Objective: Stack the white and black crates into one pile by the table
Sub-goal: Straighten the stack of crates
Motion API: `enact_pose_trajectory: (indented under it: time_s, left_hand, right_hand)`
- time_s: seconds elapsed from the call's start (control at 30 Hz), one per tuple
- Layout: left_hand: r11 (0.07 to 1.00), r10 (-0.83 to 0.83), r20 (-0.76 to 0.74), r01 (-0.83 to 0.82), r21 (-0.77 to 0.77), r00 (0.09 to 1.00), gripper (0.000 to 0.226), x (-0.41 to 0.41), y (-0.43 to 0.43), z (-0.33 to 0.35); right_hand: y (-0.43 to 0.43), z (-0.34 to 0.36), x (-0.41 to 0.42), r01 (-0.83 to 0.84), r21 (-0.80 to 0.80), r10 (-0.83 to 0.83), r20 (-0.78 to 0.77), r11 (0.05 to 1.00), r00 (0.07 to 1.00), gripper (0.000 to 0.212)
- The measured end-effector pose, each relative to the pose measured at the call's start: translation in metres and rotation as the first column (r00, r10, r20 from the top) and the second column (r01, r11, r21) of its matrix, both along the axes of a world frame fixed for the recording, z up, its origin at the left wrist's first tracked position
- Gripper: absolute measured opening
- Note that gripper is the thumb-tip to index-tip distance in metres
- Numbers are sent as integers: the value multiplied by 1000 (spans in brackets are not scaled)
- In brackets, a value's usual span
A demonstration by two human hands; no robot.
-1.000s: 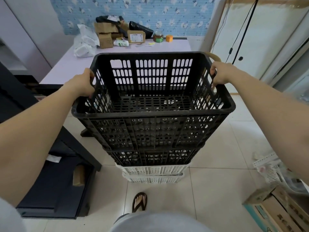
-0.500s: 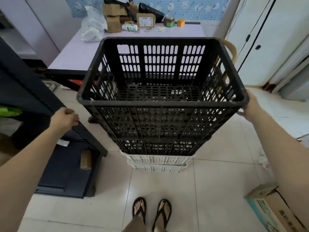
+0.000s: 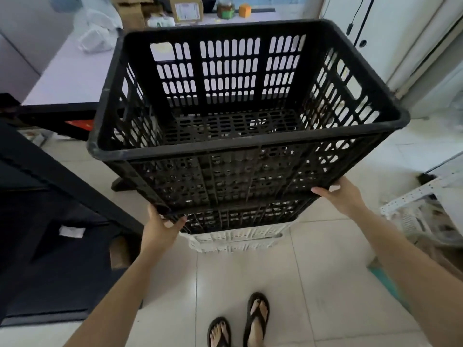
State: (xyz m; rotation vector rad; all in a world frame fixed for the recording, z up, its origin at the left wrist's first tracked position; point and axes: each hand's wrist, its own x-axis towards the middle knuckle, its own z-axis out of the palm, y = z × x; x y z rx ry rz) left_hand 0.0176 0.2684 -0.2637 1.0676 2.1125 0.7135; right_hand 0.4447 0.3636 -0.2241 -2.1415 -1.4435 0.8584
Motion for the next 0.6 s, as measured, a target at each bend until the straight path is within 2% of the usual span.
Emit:
enact_pose_trajectory:
  time_s: [0.1, 0.2, 0.23, 0.27, 0.3, 0.33, 0.4, 0.5, 0.6]
  left_hand:
    - [985, 32, 187, -63, 162, 982, 85, -6, -15, -21]
    - [989, 62, 300, -98, 108, 952, 110, -11, -44, -49]
    - [995, 59, 310, -79, 55, 949, 123, -13, -56, -61]
    - [999, 50, 317, -53, 0, 947, 136, -16, -64, -73]
    - [999, 42, 323, -30, -42, 946, 144, -21, -68, -85]
    - [997, 43, 334, -22, -68, 941, 147, -25, -66, -95]
    - [999, 28, 350, -11, -50, 936, 151, -32, -52, -115]
    - [1000, -27, 339, 28, 4, 940, 155, -32, -27, -155]
    - [998, -25, 269, 9, 57, 963, 130, -24, -14, -211]
  right_hand:
    - [-2, -14, -1, 9, 72, -12, 42, 997, 999, 49]
    - [-19, -35, -2, 66, 113, -67, 0, 991, 998, 54]
    - [-29, -47, -3, 142, 122, -134, -73, 982, 988, 60]
    - [-38, -60, -7, 261, 102, -232, -232, 960, 945, 69]
    - [-45, -77, -12, 366, 49, -320, -388, 929, 864, 75]
    - [-50, -98, -18, 413, 1, -364, -471, 911, 804, 78]
    - [-51, -141, -32, 346, -42, -325, -466, 937, 823, 79]
    - [-54, -205, -40, 171, -15, -168, -292, 985, 942, 80]
    - [-51, -262, -38, 112, 173, -66, -251, 979, 966, 77]
